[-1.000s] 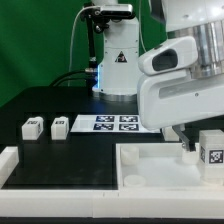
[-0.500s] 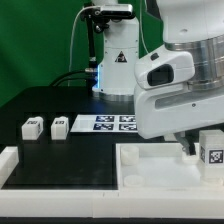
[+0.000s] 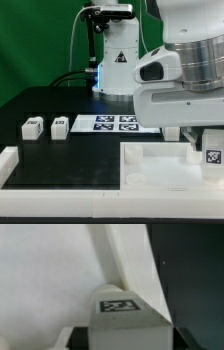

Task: Assemble one leg

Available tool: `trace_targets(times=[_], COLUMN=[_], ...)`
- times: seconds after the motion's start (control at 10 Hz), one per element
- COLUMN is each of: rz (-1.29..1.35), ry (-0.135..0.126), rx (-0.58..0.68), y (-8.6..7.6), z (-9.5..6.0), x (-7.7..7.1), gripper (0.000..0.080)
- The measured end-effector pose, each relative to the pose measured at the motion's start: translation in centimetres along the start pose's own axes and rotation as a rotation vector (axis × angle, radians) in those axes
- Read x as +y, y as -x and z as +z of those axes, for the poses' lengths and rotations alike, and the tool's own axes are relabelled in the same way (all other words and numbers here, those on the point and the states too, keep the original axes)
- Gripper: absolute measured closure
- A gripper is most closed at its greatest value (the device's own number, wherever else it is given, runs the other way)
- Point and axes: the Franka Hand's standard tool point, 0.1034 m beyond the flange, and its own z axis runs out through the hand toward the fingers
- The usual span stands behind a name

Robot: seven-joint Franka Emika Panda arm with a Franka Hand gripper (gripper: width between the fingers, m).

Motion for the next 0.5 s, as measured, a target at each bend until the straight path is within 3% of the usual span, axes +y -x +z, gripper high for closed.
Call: trace_targets(times=[0.3, 0.5], rz=[0.43, 0.734], ry=[-0.042, -0.085], rx=[-0.021, -0.059], y=[-0.73, -1.01], z=[0.02, 0.01], x=[-0.33, -0.22], gripper=[0.0503, 0.0502])
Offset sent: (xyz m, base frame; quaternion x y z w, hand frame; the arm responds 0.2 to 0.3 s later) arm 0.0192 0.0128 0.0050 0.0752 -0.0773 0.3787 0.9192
